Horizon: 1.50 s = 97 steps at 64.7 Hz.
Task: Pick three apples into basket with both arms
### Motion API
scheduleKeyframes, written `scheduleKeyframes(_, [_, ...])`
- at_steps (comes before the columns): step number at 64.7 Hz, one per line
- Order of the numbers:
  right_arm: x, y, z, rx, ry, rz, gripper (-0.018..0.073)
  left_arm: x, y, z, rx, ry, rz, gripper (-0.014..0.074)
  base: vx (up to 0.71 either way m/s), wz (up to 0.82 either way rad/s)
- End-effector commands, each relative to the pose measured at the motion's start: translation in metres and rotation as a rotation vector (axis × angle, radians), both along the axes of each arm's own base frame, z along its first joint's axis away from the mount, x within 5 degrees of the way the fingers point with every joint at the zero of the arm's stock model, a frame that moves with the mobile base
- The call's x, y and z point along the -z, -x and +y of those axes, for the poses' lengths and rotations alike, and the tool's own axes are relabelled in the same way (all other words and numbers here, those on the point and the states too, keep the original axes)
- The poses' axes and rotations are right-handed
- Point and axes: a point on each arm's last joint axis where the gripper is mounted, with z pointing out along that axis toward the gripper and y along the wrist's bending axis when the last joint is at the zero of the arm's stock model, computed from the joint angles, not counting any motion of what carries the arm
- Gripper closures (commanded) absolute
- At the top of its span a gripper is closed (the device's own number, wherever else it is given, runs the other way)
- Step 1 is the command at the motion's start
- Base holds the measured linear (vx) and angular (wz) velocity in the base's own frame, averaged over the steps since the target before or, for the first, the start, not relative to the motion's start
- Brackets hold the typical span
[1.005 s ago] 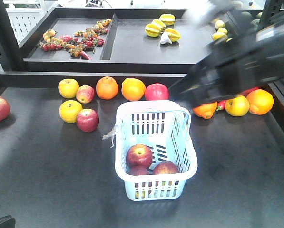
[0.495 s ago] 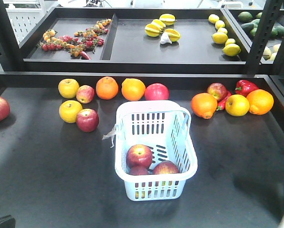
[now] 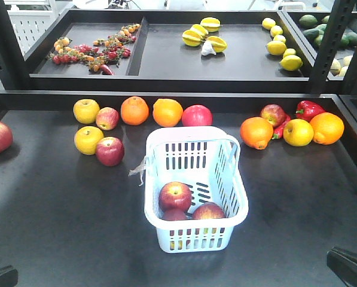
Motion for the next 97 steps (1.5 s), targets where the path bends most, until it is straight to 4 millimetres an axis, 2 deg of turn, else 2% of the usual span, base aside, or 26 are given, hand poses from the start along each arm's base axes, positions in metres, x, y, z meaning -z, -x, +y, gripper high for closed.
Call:
scheduleKeyframes(1, [-0.014, -0.003, -0.001, 0.027, -0.033, -0.083, 0.0564, -0.013, -0.003, 0.000, -0.023, 0.061, -0.050, 0.0603, 0.00, 0.00])
scheduleKeyframes(46, [-0.014, -0.003, -0.001, 0.027, -0.032, -0.082, 0.0564, -0.013, -0.003, 0.000, -0.026, 0.048, -0.057, 0.0603, 0.00, 0.00])
scheduleKeyframes(56, [-0.014, -0.003, -0.001, 0.027, -0.032, -0.082, 0.0564, -0.013, -0.006, 0.005, -0.107, 0.089, -0.039, 0.0603, 0.00, 0.00])
scheduleKeyframes(68, [-0.014, -0.003, -0.001, 0.027, -0.032, -0.082, 0.0564, 0.011, -0.016, 0.015, -0.302, 0.182, 0.008, 0.0603, 0.00, 0.00])
scheduleKeyframes(89, [-0.014, -0.003, -0.001, 0.027, -0.032, -0.082, 0.0564, 0.079, -0.015, 0.017, -0.316, 0.182, -0.012, 0.0603, 0.00, 0.00])
scheduleKeyframes(97, [-0.014, -0.003, -0.001, 0.025, -0.031, -0.079, 0.0564, 0.078, -0.016, 0.019, -0.311, 0.109, -0.054, 0.0603, 0.00, 0.00])
